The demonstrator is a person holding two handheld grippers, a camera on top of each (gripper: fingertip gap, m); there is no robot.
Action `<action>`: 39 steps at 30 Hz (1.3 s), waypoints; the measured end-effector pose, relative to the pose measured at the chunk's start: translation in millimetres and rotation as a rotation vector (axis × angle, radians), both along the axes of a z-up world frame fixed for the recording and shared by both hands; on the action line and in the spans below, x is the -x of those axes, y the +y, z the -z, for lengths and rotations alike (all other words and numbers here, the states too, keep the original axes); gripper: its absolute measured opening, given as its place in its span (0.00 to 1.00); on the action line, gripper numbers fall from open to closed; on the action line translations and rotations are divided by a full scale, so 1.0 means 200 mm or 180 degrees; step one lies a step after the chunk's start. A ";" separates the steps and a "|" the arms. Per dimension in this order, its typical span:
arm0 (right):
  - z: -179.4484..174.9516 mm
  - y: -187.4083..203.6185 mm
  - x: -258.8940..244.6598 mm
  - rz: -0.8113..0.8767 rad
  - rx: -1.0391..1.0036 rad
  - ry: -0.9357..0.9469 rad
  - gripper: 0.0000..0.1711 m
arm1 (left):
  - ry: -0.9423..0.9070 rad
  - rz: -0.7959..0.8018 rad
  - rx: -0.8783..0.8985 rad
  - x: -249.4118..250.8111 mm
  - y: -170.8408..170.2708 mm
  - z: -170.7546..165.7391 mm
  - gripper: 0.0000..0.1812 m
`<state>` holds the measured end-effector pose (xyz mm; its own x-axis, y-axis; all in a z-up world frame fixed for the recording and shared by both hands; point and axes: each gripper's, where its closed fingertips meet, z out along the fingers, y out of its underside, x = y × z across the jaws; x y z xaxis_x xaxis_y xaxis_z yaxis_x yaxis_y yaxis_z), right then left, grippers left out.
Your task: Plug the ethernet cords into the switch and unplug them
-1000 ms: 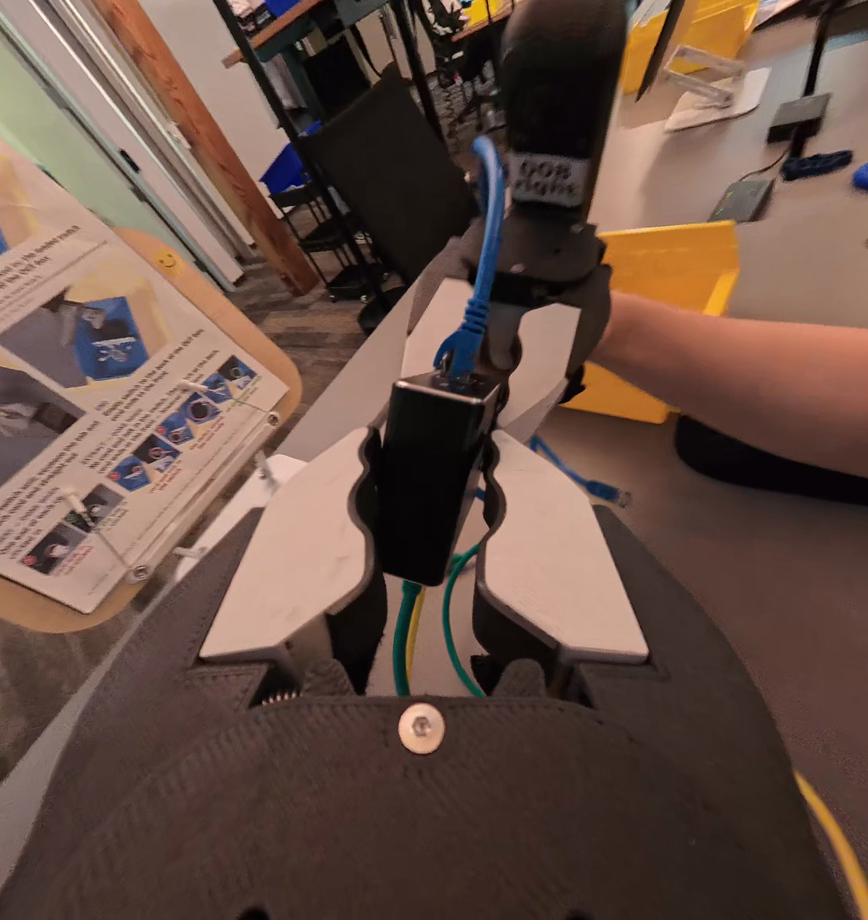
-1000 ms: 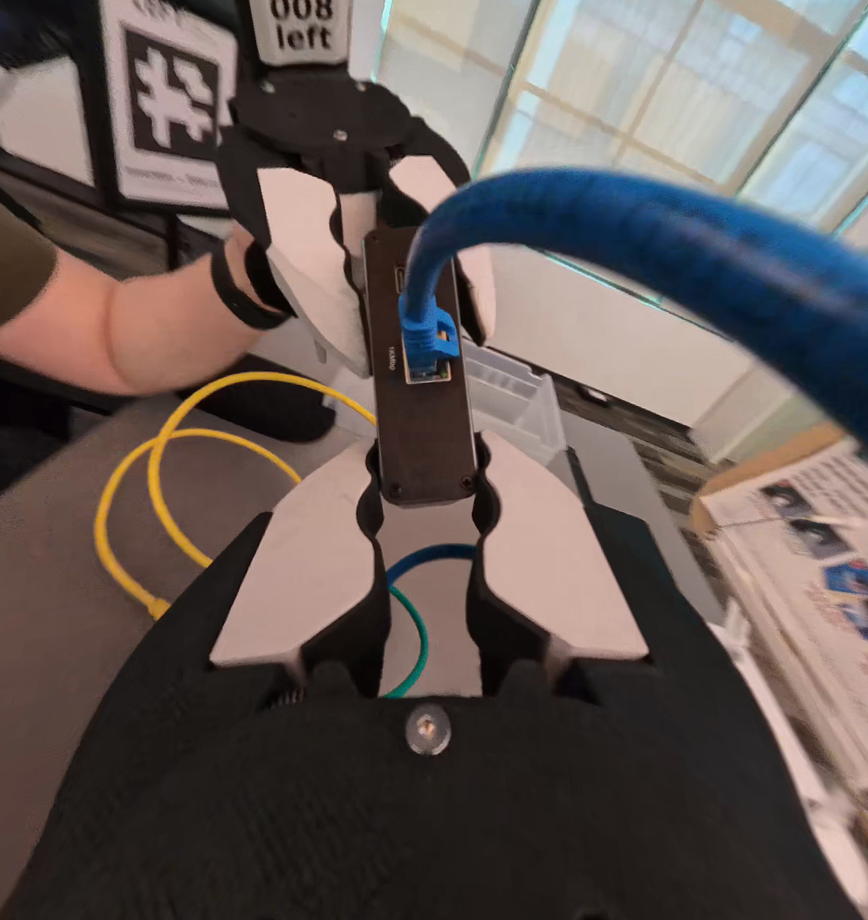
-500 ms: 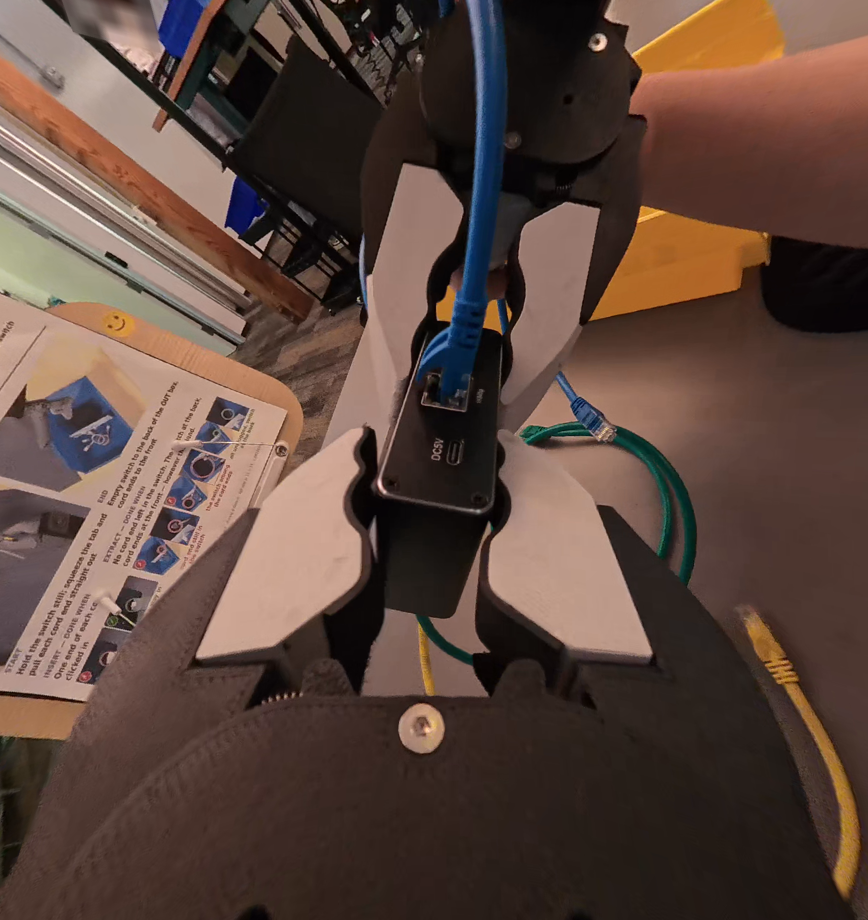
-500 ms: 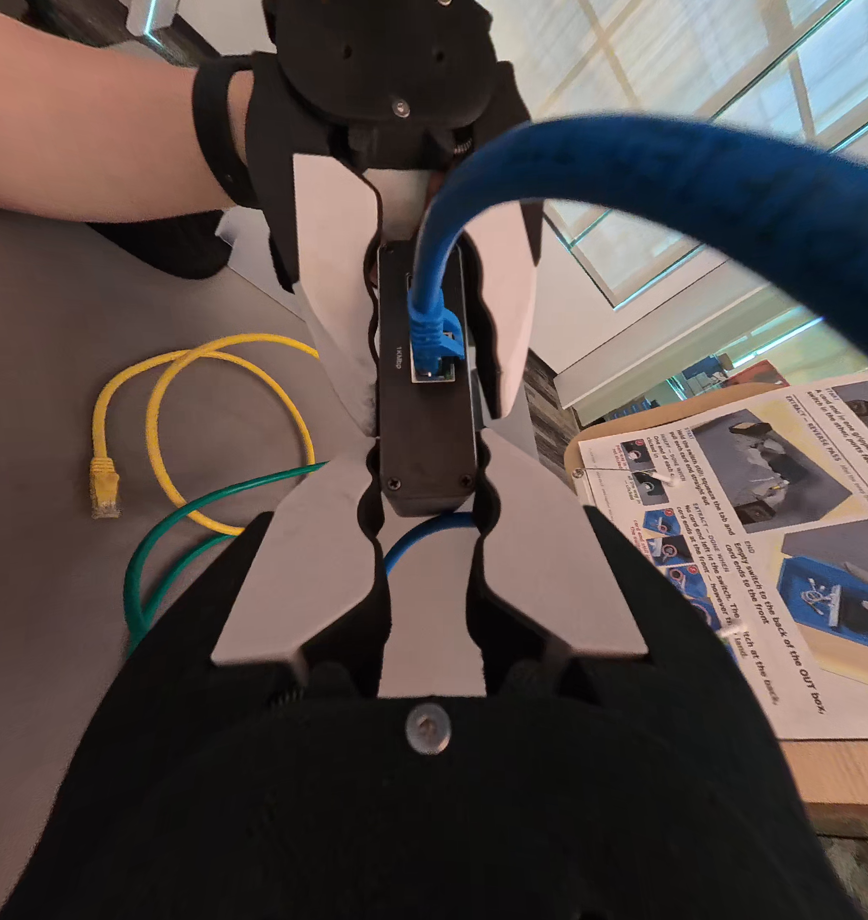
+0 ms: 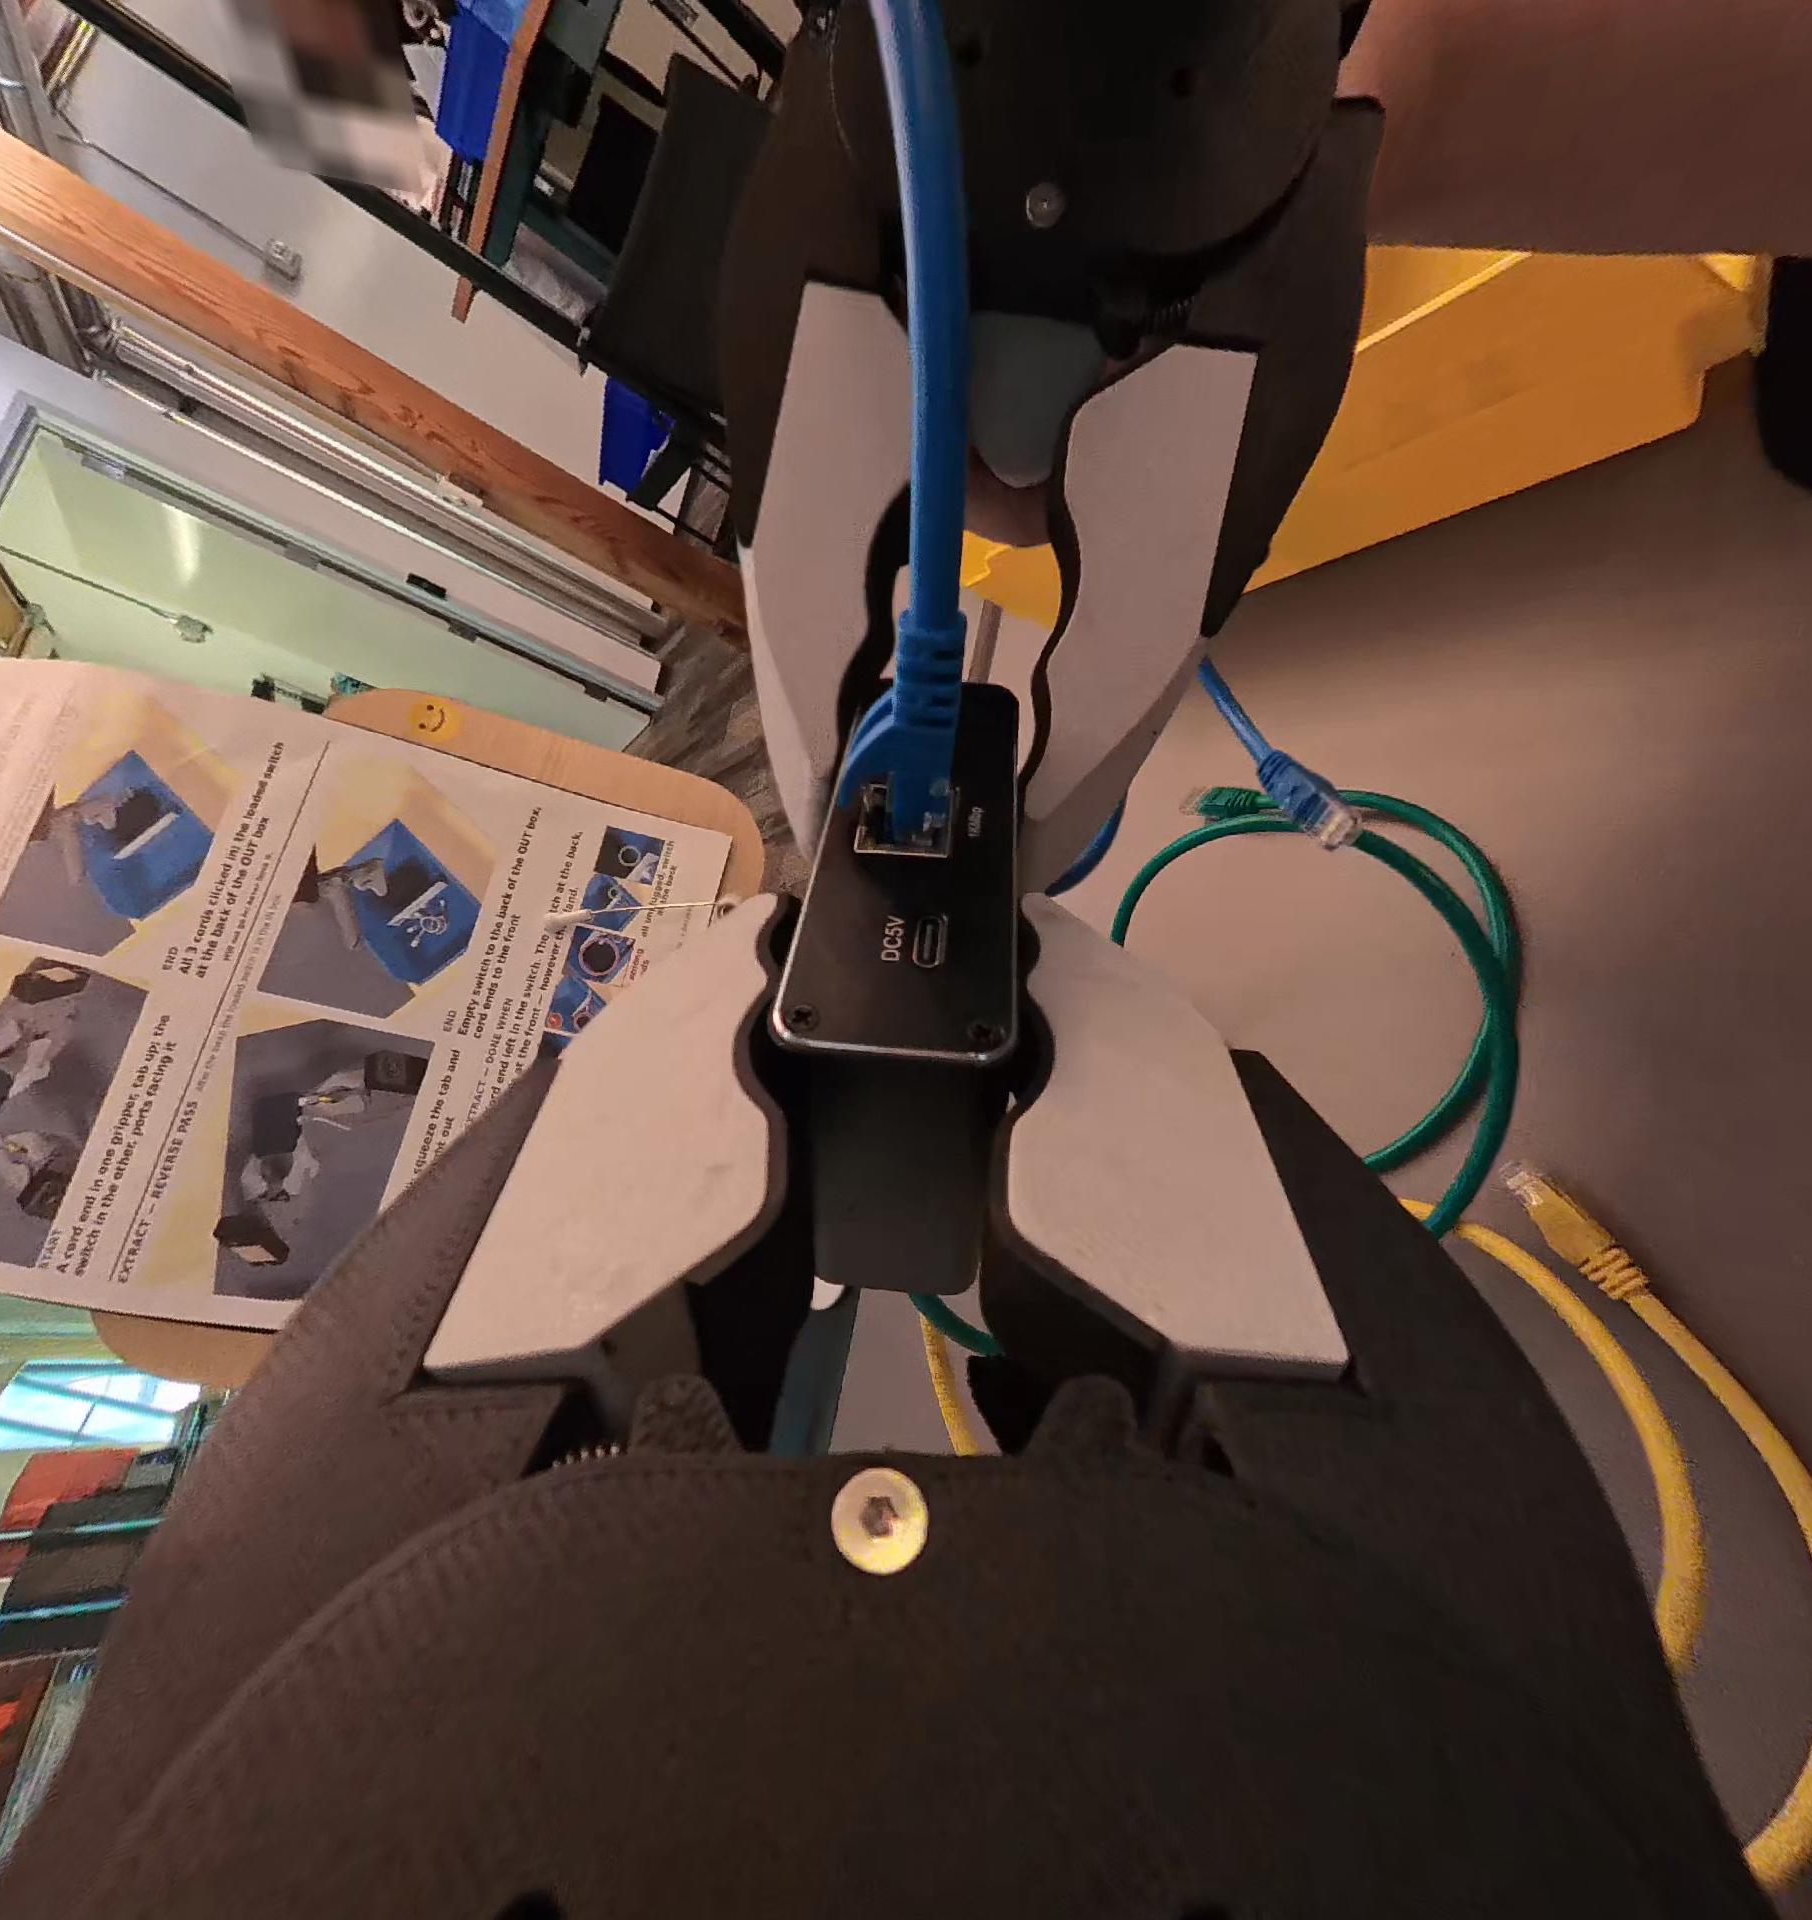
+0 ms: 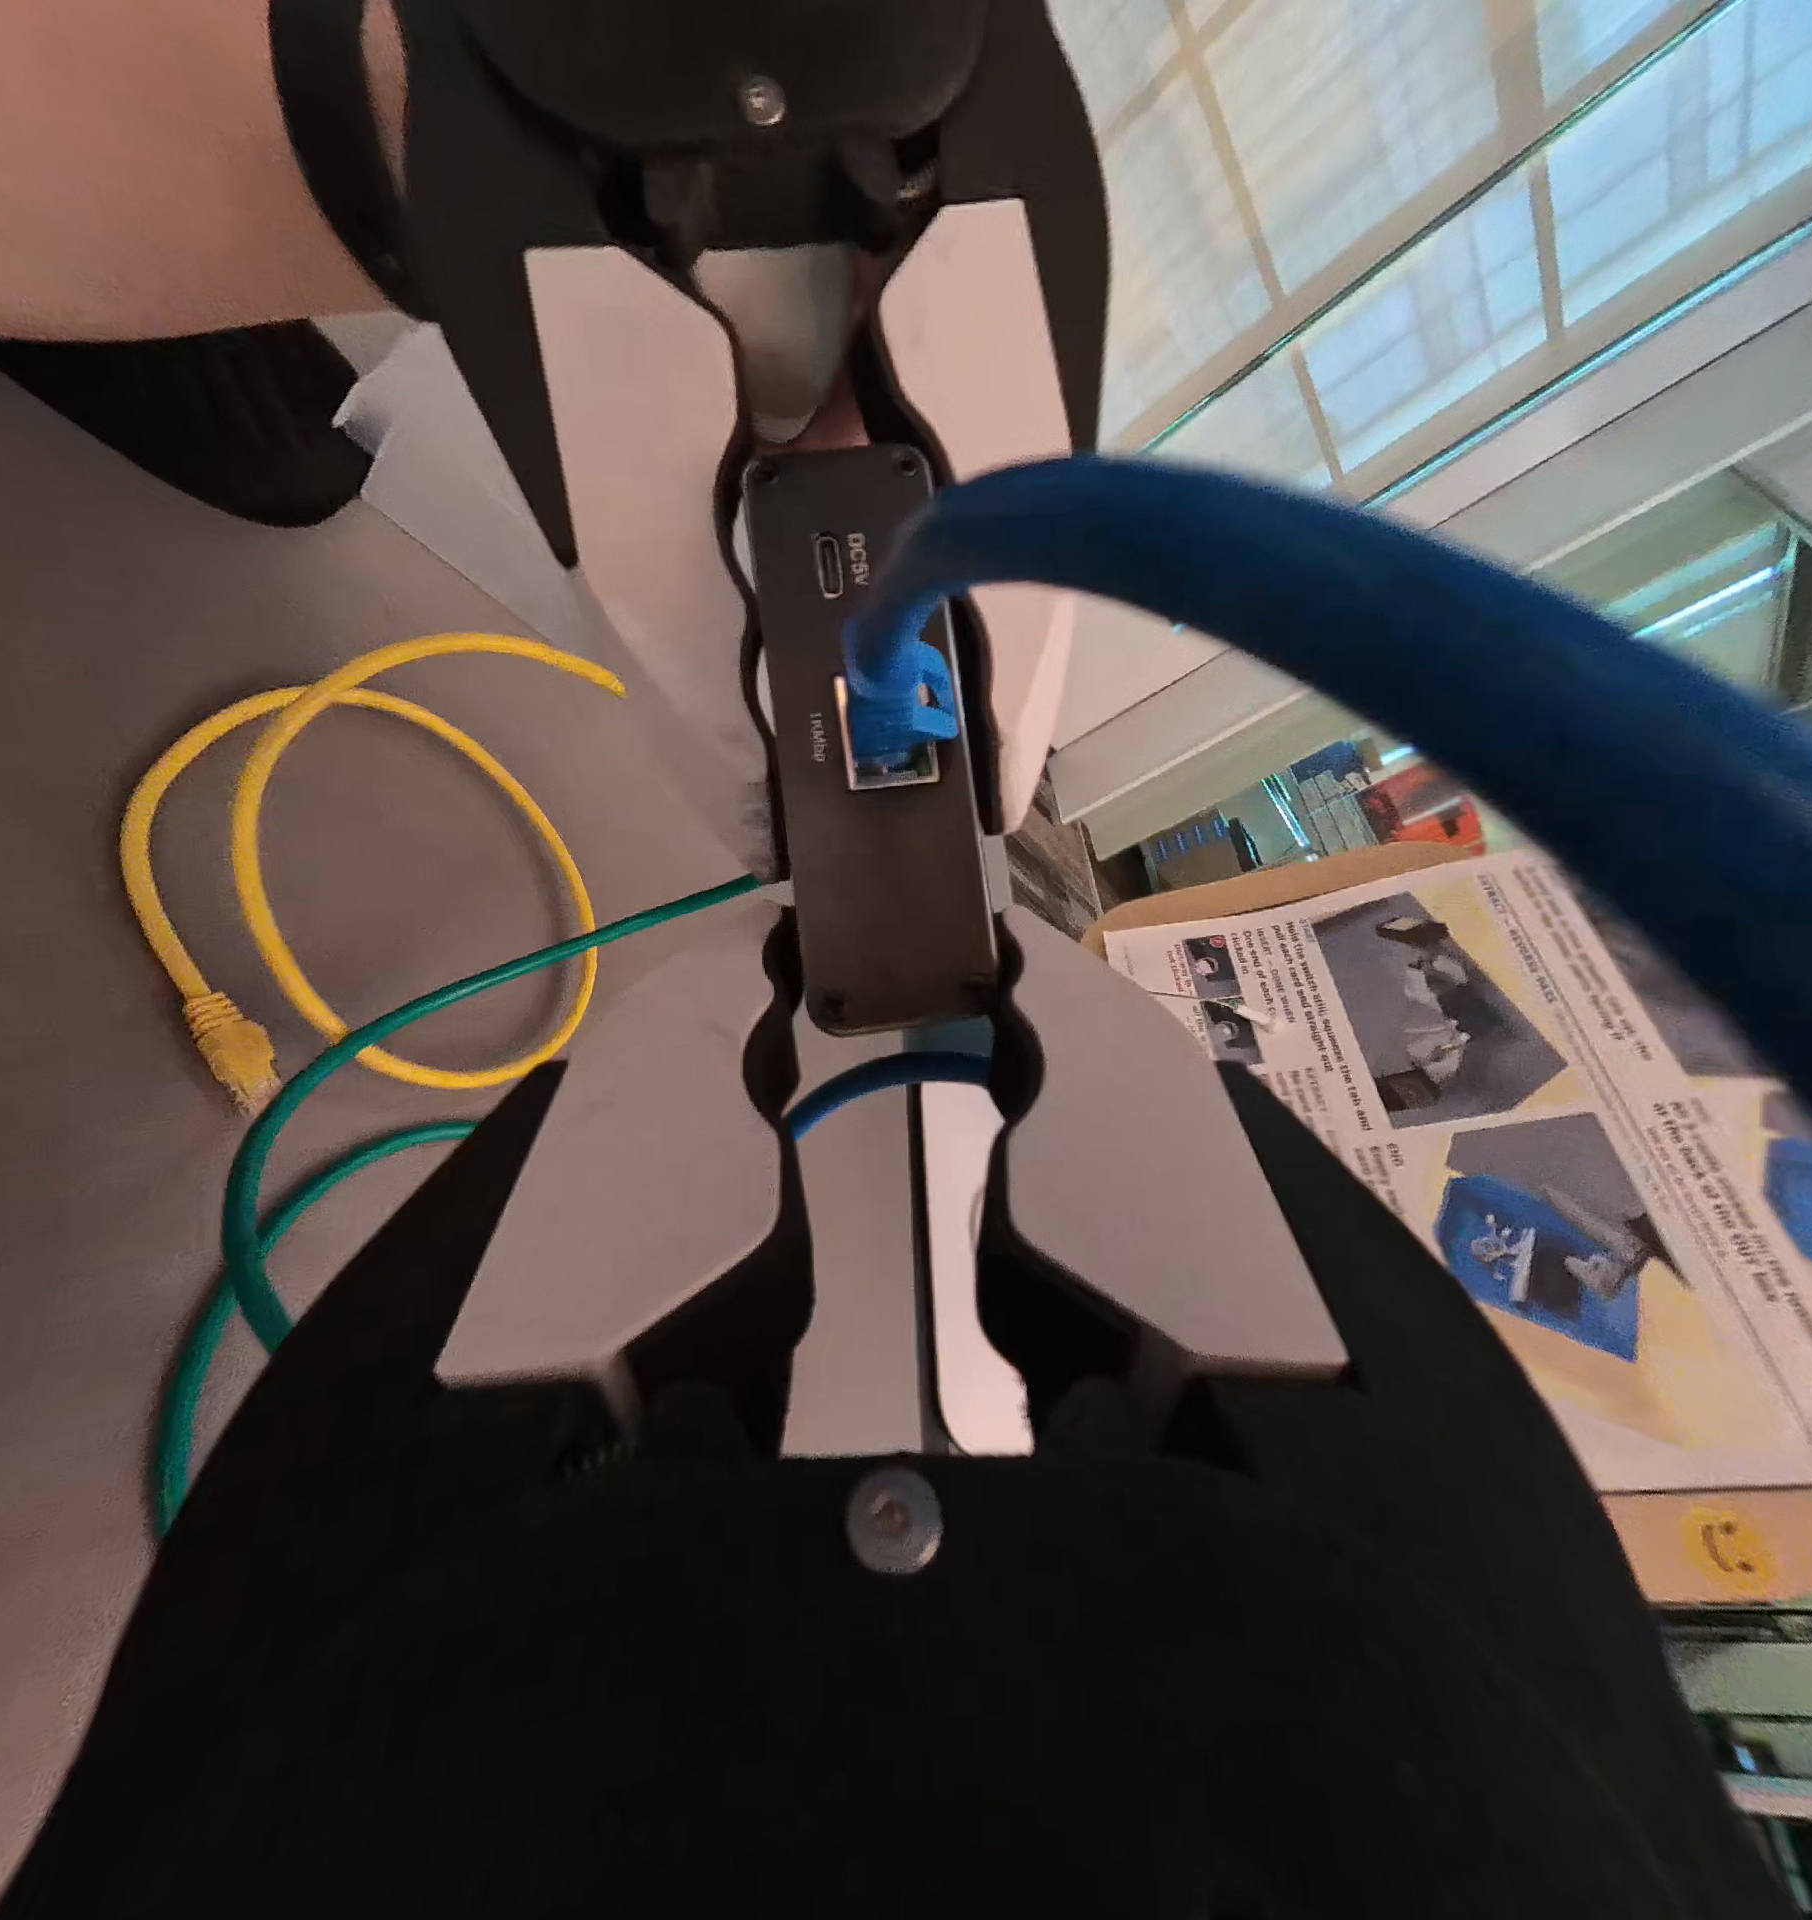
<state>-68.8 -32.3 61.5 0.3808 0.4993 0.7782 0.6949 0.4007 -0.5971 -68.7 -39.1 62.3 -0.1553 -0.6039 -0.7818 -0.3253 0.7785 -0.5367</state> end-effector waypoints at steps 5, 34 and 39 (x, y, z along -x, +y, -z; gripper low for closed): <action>-0.06 -0.04 -0.01 0.0185 -0.0128 -0.0254 0.20 | -0.0297 -0.0055 -0.0059 0.00 -0.01 -0.06 0.24; -0.08 -0.08 -0.06 0.0262 -0.0447 -0.0637 0.20 | -0.0453 0.0012 -0.0531 -0.04 -0.02 -0.03 0.21; -0.08 -0.08 -0.05 0.0264 -0.0457 -0.0656 0.20 | -0.0426 0.0022 -0.0630 -0.03 -0.02 -0.03 0.20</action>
<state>-59.5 -48.8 77.5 0.2418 0.3520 0.9042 0.8300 0.4077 -0.3807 -63.2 -42.1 68.1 -0.0459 -0.4360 -0.8988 -0.2558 0.8748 -0.4114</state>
